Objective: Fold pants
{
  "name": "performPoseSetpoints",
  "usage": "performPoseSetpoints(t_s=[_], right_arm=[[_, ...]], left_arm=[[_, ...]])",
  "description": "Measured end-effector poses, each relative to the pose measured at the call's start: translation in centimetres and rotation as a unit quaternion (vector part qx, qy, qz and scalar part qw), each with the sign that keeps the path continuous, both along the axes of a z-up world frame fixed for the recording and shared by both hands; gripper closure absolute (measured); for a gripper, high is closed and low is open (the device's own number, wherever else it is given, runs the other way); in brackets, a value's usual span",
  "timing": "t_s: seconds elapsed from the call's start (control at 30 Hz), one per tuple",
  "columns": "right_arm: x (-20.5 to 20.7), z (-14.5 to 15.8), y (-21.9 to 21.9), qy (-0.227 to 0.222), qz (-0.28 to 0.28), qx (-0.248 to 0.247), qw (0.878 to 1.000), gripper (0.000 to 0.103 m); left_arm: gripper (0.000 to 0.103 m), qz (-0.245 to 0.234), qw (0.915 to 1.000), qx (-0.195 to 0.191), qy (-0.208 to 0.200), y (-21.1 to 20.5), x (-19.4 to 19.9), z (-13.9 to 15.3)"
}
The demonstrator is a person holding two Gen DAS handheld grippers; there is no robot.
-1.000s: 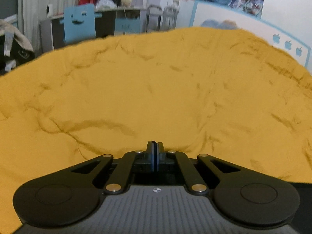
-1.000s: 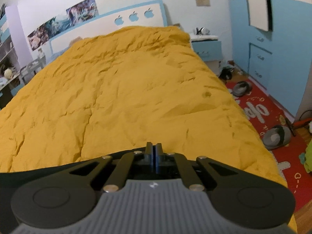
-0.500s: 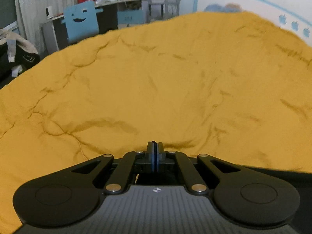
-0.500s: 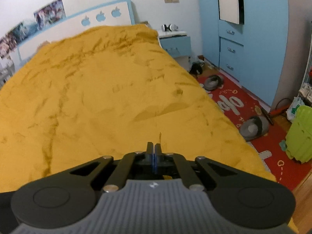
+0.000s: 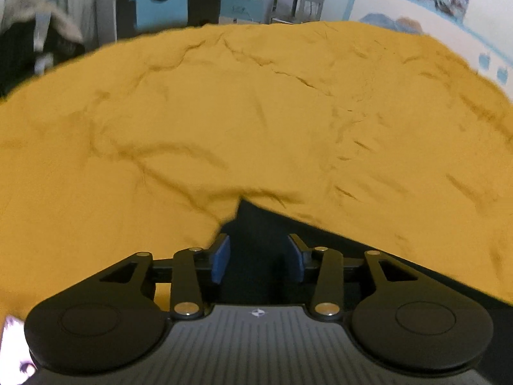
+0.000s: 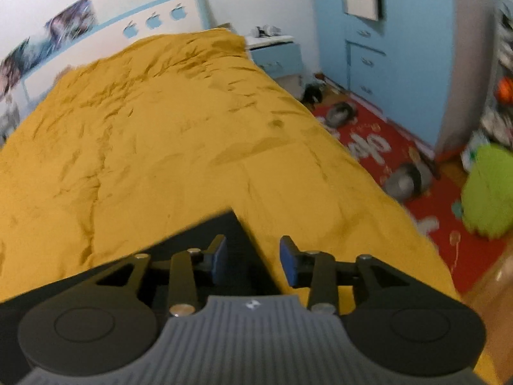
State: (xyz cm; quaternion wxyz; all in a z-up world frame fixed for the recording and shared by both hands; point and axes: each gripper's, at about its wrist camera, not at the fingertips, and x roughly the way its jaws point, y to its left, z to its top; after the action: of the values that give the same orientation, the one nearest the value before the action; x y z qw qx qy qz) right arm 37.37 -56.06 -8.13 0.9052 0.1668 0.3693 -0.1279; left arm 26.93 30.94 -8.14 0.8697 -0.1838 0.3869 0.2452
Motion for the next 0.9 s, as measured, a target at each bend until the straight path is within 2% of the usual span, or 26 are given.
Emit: performPoseSetpoints(t_s=[0.03, 0.1, 0.17, 0.23, 0.3, 0.37, 0.4, 0.43, 0.47, 0.53, 0.6, 0.67, 0.77, 0.8, 0.83, 0.9], right_arm=[[-1.6, 0.2, -0.3, -0.002, -0.013, 0.018, 1.0, 0.055], [-4.9, 0.1, -1.3, 0.002, -0.049, 0.075, 0.996, 0.054], [-7.8, -0.9, -2.2, 0.005, -0.079, 0.147, 0.986, 0.053], [-9.7, -2.6, -2.7, 0.002, -0.099, 0.219, 0.971, 0.054], [-10.6, -4.3, -2.9, -0.003, -0.121, 0.261, 0.958, 0.053], [-10.8, -6.1, -3.1, -0.028, -0.143, 0.309, 0.94, 0.053], [-10.7, -6.7, -3.1, -0.043, -0.154, 0.329, 0.931, 0.053], [-10.6, -7.1, -3.1, -0.052, -0.163, 0.339, 0.925, 0.059], [-10.4, -7.2, -2.9, -0.051, -0.168, 0.334, 0.926, 0.084], [-10.3, -6.5, -2.9, -0.046, -0.154, 0.314, 0.936, 0.094], [-10.5, -4.7, -3.2, -0.053, -0.125, 0.272, 0.953, 0.099], [-10.5, -4.4, -4.1, -0.039, -0.113, 0.251, 0.96, 0.101], [-9.5, -6.2, -4.6, 0.002, -0.115, 0.237, 0.965, 0.101], [-9.2, -6.5, -4.3, 0.004, -0.112, 0.229, 0.967, 0.1], [-9.4, -6.7, -4.4, 0.001, -0.112, 0.23, 0.967, 0.099], [-9.7, -6.4, -4.5, -0.002, -0.114, 0.235, 0.965, 0.091]], left_arm=[[0.051, 0.007, 0.9998, -0.018, -0.003, 0.0, -0.5, 0.0], [0.051, 0.017, 0.9979, -0.062, -0.009, -0.1, -1.7, -0.3], [0.051, 0.03, 0.9939, -0.105, -0.015, 0.0, -2.7, -0.8], [0.051, 0.044, 0.9896, -0.136, -0.015, 0.1, -3.4, -1.5], [0.051, 0.058, 0.9843, -0.165, -0.022, 0.2, -3.9, -2.2], [0.052, 0.065, 0.9796, -0.187, -0.035, 0.1, -4.2, -3.0], [0.059, 0.066, 0.9796, -0.186, -0.037, 0.0, -4.1, -3.2], [0.077, 0.068, 0.9806, -0.181, -0.033, 0.0, -3.9, -3.5], [0.092, 0.071, 0.982, -0.173, -0.024, -0.1, -3.6, -3.7], [0.098, 0.073, 0.9833, -0.166, -0.018, 0.1, -3.1, -3.9], [0.099, 0.068, 0.9852, -0.157, -0.012, -0.1, -2.8, -3.9], [0.099, 0.063, 0.9869, -0.149, -0.005, -0.2, -2.7, -4.1], [0.099, 0.069, 0.9858, -0.153, -0.008, -0.1, -2.6, -4.4], [0.098, 0.071, 0.9851, -0.156, -0.01, -0.1, -2.8, -4.4], [0.093, 0.074, 0.9844, -0.159, -0.01, -0.2, -3.1, -4.2], [0.09, 0.085, 0.9814, -0.171, -0.023, -0.1, -4.1, -3.6]])
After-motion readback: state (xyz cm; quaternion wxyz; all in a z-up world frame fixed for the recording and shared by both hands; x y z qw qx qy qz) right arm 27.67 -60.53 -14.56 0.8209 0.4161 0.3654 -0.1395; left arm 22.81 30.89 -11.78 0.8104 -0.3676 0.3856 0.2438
